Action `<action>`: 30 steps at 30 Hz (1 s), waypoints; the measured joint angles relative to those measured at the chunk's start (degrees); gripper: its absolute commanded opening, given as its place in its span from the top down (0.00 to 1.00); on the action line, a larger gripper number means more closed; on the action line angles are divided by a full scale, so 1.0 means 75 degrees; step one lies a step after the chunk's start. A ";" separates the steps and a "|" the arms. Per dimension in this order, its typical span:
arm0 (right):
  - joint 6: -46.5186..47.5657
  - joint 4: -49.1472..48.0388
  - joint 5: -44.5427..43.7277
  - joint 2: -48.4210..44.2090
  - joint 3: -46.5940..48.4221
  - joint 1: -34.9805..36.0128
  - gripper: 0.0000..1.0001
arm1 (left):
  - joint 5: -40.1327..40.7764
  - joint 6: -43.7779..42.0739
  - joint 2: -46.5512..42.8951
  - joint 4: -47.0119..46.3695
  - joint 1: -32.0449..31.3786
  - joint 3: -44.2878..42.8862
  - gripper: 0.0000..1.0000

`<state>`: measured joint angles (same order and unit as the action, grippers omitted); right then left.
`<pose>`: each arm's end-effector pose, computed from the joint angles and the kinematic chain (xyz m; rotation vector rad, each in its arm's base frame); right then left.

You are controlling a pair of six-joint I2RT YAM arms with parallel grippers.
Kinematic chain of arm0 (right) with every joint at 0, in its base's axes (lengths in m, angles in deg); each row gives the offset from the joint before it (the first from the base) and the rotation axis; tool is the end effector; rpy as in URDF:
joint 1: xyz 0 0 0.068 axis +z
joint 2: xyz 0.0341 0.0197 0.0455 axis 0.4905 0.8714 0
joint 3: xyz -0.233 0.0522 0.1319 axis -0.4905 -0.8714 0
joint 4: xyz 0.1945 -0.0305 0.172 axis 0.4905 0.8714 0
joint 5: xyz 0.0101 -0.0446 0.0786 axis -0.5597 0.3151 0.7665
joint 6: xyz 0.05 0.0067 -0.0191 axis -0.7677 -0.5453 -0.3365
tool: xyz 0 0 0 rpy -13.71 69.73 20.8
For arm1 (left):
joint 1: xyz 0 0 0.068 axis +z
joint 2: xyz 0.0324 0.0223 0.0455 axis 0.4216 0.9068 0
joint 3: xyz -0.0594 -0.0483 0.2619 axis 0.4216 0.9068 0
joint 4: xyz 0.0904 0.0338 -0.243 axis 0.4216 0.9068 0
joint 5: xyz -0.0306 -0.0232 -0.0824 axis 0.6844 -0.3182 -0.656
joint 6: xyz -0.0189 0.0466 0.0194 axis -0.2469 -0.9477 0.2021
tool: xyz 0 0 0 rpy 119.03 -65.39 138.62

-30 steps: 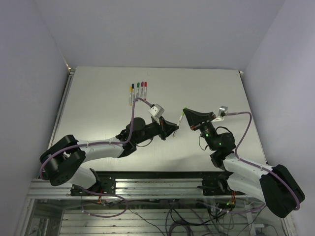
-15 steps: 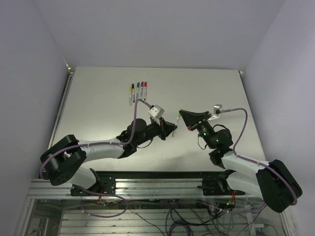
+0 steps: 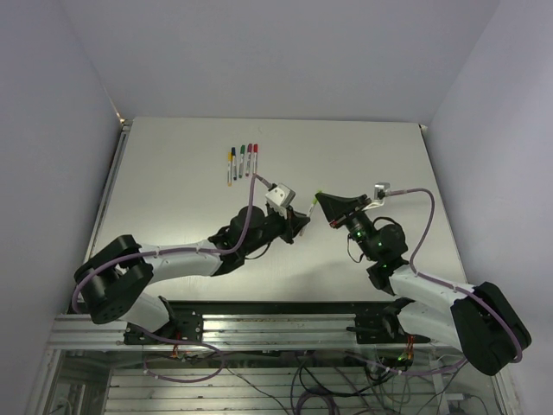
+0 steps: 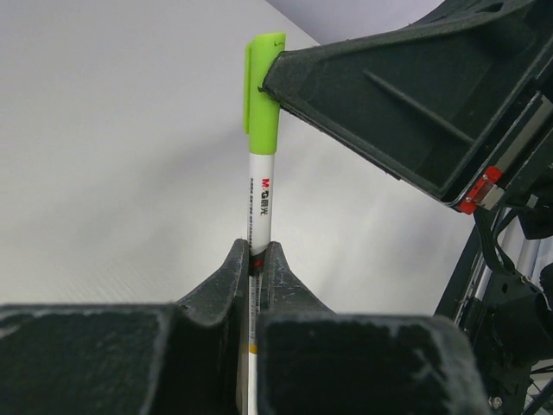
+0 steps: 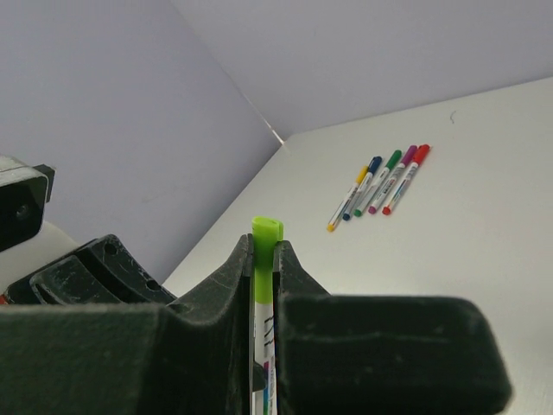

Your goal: Insert the pens into the pen caps

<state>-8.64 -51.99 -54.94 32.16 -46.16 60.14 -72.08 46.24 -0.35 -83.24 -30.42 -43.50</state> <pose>0.1784 0.1088 0.2269 0.0492 1.4134 1.0646 0.1781 -0.2553 0.2394 0.4915 1.6592 -0.9605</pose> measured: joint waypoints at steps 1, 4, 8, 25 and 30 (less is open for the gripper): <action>0.0026 -0.0003 -0.0041 0.0009 0.0000 0.0003 1.00 | 0.0009 -0.0023 0.0041 0.0009 -0.0003 -0.0047 0.93; 0.0117 0.0012 -0.0192 0.0070 0.0003 0.0055 1.00 | 0.0047 -0.0087 0.0175 0.0087 -0.0006 -0.0184 0.93; 0.0335 0.0131 -0.0498 0.0195 0.0079 0.0303 1.00 | 0.0166 -0.0242 0.0271 0.0402 -0.0006 -0.0344 0.93; 0.0845 0.2110 -0.1466 -0.0347 0.0624 0.0991 0.60 | 0.0947 -0.0356 -0.0090 -0.0178 0.0105 -0.0303 0.93; 0.1282 0.3182 -0.1848 -0.1160 0.0933 0.1008 0.59 | 0.1440 -0.0160 -0.0396 -0.0694 0.0131 0.0108 0.93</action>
<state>0.98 -28.12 -68.80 23.47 -39.16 67.70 -61.28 45.04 -3.32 -88.45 -29.43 -42.70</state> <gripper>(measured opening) 0.404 0.098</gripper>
